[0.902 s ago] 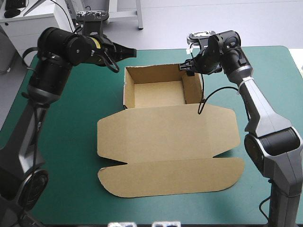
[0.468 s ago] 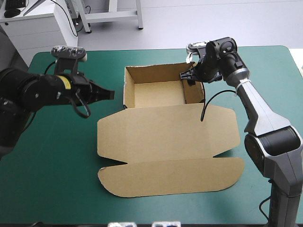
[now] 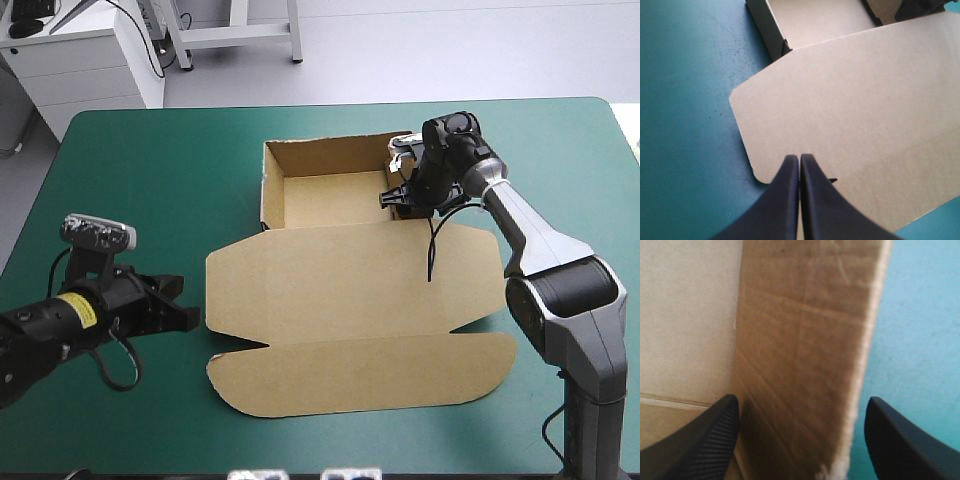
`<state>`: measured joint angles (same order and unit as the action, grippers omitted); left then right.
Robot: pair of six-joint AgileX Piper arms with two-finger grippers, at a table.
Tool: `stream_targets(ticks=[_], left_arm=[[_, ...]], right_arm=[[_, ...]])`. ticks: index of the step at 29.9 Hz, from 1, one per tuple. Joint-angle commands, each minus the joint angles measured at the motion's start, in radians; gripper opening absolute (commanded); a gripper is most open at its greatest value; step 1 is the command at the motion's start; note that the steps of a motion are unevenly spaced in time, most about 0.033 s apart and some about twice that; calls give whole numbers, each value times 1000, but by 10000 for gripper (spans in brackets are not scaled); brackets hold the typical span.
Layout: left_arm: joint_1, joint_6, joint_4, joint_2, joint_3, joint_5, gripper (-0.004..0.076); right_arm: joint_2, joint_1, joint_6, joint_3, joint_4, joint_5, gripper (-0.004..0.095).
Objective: Fold the box
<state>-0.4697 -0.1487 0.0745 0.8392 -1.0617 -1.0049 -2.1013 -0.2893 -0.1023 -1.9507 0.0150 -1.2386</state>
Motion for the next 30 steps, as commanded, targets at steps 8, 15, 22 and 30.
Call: stream_targets(ticks=[8,15,22,30], left_arm=[[-6,3,7,-211,244,180,-8],[-6,-2,7,-299,343,251,-8],[-6,-2,7,-322,368,251,-8],[-6,-2,7,-322,368,261,-8]], right_arm=[[37,-1,19,-43,-2,11,0],[53,29,60,-130,25,-12,-20],[144,207,102,-185,151,-12,-20],[178,591,113,-180,-15,-12,-19]])
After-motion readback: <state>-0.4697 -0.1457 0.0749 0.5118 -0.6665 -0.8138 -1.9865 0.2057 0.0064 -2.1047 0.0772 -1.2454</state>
